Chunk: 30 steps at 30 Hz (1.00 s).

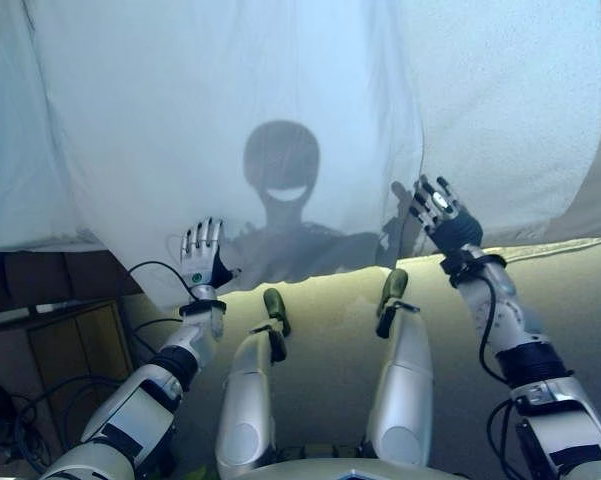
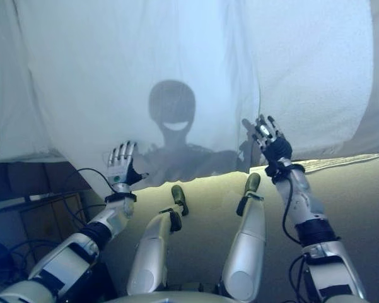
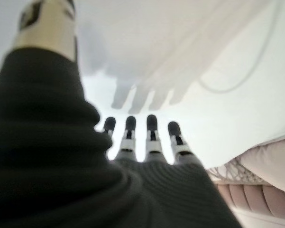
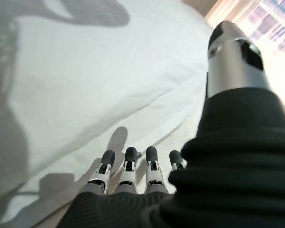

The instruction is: Make the bed neatly

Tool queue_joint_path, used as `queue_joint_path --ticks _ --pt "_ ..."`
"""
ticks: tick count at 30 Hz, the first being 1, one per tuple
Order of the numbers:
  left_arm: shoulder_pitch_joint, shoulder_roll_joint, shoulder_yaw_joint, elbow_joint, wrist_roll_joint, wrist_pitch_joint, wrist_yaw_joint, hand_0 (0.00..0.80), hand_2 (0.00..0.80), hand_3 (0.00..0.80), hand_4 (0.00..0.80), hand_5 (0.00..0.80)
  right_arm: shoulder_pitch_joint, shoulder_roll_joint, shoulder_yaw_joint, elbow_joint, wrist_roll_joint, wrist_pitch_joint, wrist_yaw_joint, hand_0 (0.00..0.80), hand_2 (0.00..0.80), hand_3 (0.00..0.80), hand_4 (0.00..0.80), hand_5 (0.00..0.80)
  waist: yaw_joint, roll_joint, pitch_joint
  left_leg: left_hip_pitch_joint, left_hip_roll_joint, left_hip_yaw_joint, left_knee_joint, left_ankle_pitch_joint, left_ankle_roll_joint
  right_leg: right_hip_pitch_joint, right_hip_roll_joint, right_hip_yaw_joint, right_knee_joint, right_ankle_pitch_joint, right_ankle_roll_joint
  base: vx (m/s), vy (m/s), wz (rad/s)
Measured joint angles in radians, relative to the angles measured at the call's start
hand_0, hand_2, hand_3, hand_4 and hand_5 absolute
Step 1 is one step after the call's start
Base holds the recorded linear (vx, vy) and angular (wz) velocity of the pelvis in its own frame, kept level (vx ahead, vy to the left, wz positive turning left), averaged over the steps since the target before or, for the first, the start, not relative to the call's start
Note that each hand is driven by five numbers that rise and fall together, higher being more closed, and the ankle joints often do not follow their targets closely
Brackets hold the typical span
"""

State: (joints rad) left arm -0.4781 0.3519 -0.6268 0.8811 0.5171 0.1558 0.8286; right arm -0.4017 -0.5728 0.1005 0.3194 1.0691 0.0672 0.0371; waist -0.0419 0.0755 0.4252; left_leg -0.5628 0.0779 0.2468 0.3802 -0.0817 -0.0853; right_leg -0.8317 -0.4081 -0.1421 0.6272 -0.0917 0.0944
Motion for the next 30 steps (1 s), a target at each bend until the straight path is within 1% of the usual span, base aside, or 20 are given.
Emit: queue_joint_path --ticks 1,2,3,4,5,10,15,17,23,26,28,30 --pt "0.009 -0.001 0.0 0.007 -0.014 -0.001 -0.021 0.0 0.0 0.0 0.0 0.0 -0.014 -0.002 -0.014 0.0 -0.007 0.013 0.002 0.0 0.0 0.0 0.0 0.0 0.0 0.002 0.001 0.01 -0.005 0.0 -0.003 0.0 0.0 0.0 -0.005 0.003 0.008 -0.002 -0.003 0.038 0.063 -0.03" --pt "0.011 -0.002 0.0 0.012 -0.028 0.001 -0.033 0.047 0.047 0.047 0.047 0.047 -0.021 -0.008 -0.016 0.0 -0.01 0.025 0.004 0.0 0.0 0.0 0.0 0.0 -0.001 0.004 0.0 0.012 -0.004 -0.001 -0.004 0.0 0.0 0.0 -0.006 0.006 0.011 -0.003 -0.003 0.036 0.018 -0.02" --pt "0.013 -0.002 0.0 0.016 -0.044 0.007 -0.044 0.445 0.445 0.445 0.445 0.445 -0.025 -0.015 -0.016 0.0 -0.011 0.036 0.008 0.0 0.0 0.0 0.0 0.0 -0.001 0.004 0.0 0.014 -0.003 -0.001 -0.006 0.001 -0.002 0.0 -0.006 0.006 0.013 -0.003 -0.004 0.026 -0.019 0.03" --pt "0.015 -0.003 0.0 0.021 -0.065 0.01 -0.048 0.58 0.58 0.58 0.58 0.58 -0.025 -0.022 -0.016 0.0 -0.011 0.044 0.012 0.0 0.0 0.0 0.0 0.0 0.0 0.004 0.0 0.016 -0.003 -0.002 -0.011 0.007 -0.011 0.001 -0.005 0.006 0.013 -0.003 -0.004 0.022 -0.029 0.04" --pt "0.018 -0.003 0.001 0.026 -0.076 0.014 -0.052 0.8 0.8 0.8 0.8 0.8 -0.025 -0.028 -0.016 0.0 -0.011 0.051 0.013 0.0 0.0 0.0 0.0 0.0 0.0 0.004 0.0 0.019 -0.003 -0.002 -0.019 0.013 -0.018 0.001 -0.005 0.006 0.009 -0.003 -0.004 0.0 0.0 0.0" --pt "0.025 -0.003 0.001 0.043 -0.11 0.013 -0.062 0.8 0.8 0.8 0.8 0.8 -0.025 -0.037 -0.02 0.0 -0.008 0.056 0.02 0.0 0.0 0.0 0.0 0.0 -0.003 0.008 -0.002 0.041 -0.005 0.0 -0.061 0.039 -0.02 0.004 -0.001 0.01 0.003 -0.006 -0.004 0.016 0.054 0.0" --pt "0.015 -0.003 0.002 0.043 -0.149 -0.005 -0.063 0.8 0.8 0.8 0.8 0.8 -0.025 -0.053 -0.041 -0.001 -0.007 0.072 0.02 0.0 0.0 0.0 0.0 0.0 -0.021 0.025 -0.007 0.044 -0.013 -0.001 -0.069 0.04 -0.022 -0.003 -0.016 0.01 0.029 -0.017 -0.009 0.017 0.006 0.07" --pt "0.012 -0.003 0.003 0.043 -0.151 -0.012 -0.068 0.8 0.8 0.8 0.8 0.8 -0.017 -0.063 -0.044 -0.007 -0.006 0.075 0.019 0.0 0.0 0.0 0.0 0.0 -0.021 0.029 -0.007 0.044 -0.012 0.0 -0.078 0.044 -0.027 -0.009 -0.016 0.01 0.032 -0.021 -0.012 -0.005 -0.037 0.0" --pt "0.003 -0.018 0.003 0.049 -0.16 -0.015 -0.096 0.8 0.8 0.8 0.8 0.8 0.016 -0.066 -0.045 -0.05 -0.006 0.073 0.007 0.0 0.0 0.0 0.0 0.0 -0.02 0.032 -0.006 0.042 -0.009 -0.003 -0.075 0.044 -0.028 -0.014 -0.017 0.007 0.053 -0.039 -0.015 -0.014 -0.015 0.03" --pt "0.003 -0.021 0.004 0.054 -0.178 -0.016 -0.107 0.8 0.8 0.8 0.8 0.8 0.018 -0.066 -0.045 -0.051 -0.006 0.066 -0.001 0.0 0.0 0.0 0.0 0.0 -0.019 0.032 -0.006 0.021 -0.005 -0.009 -0.061 0.044 -0.028 -0.027 -0.016 0.005 0.061 -0.042 -0.018 -0.052 -0.041 0.07" --pt "0.004 -0.023 0.009 0.055 -0.187 -0.016 -0.116 0.8 0.8 0.8 0.8 0.8 0.028 -0.063 -0.045 -0.055 -0.006 0.063 -0.001 0.0 0.0 0.0 0.0 0.0 -0.018 0.033 -0.005 -0.001 0.001 -0.017 -0.049 0.044 -0.028 -0.036 -0.014 -0.005 0.062 -0.043 -0.019 -0.079 -0.105 0.12" --pt "0.005 -0.026 0.02 0.056 -0.187 -0.016 -0.118 0.8 0.8 0.8 0.8 0.8 0.049 -0.055 -0.04 -0.068 -0.006 0.05 -0.001 0.0 0.0 0.0 0.0 0.0 -0.013 0.03 -0.003 -0.022 0.009 -0.032 -0.032 0.043 -0.028 -0.04 -0.004 -0.009 0.066 -0.045 -0.023 -0.104 -0.119 0.13"
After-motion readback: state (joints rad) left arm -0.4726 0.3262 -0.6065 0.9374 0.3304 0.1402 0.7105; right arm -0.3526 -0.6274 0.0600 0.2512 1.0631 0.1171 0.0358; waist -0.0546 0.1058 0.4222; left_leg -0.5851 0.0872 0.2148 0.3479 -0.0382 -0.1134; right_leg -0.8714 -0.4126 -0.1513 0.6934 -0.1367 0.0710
